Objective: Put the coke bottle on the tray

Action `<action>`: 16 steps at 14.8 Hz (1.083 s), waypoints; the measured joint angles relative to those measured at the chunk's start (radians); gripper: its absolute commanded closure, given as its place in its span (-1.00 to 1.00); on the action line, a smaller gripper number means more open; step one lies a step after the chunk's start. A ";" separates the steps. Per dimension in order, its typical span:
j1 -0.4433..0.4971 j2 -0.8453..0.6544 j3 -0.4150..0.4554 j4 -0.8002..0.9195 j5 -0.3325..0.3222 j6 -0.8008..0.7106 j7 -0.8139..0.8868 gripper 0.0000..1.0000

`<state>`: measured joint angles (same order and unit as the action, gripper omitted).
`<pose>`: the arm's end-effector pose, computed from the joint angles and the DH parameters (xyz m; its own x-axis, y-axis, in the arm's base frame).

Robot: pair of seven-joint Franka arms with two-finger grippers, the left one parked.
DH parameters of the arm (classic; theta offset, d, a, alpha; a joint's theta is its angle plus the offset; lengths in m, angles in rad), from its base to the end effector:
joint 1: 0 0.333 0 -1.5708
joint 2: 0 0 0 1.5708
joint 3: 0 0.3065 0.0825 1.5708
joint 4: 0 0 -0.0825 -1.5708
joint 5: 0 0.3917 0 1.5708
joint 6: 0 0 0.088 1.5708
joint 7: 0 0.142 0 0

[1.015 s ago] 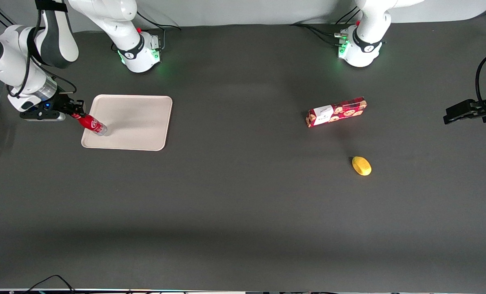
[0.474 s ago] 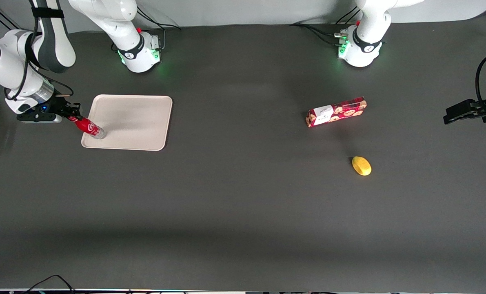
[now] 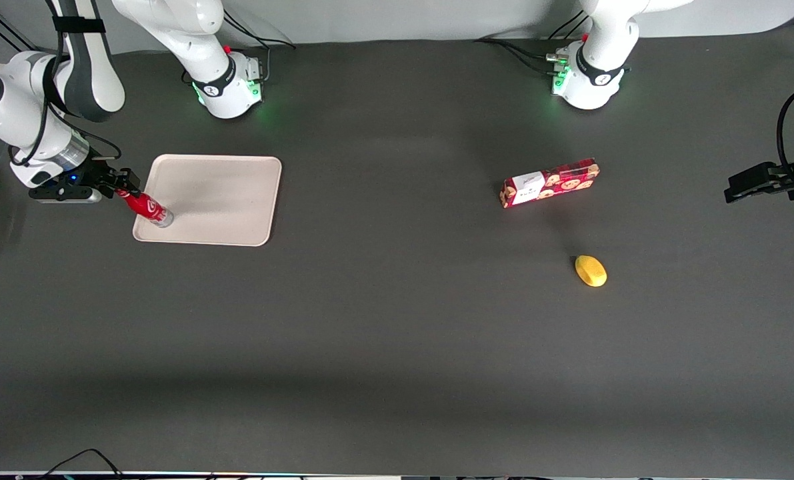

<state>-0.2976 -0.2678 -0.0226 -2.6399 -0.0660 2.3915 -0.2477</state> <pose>0.3992 -0.1340 0.2862 0.9997 -0.0237 0.0082 -0.0240 -0.9988 0.0432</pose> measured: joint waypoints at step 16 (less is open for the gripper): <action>0.055 0.044 0.116 0.776 0.044 -0.668 0.052 -1.00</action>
<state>-0.2428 -0.2235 0.0934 -1.8639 -0.0218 1.7236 -0.1957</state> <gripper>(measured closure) 0.000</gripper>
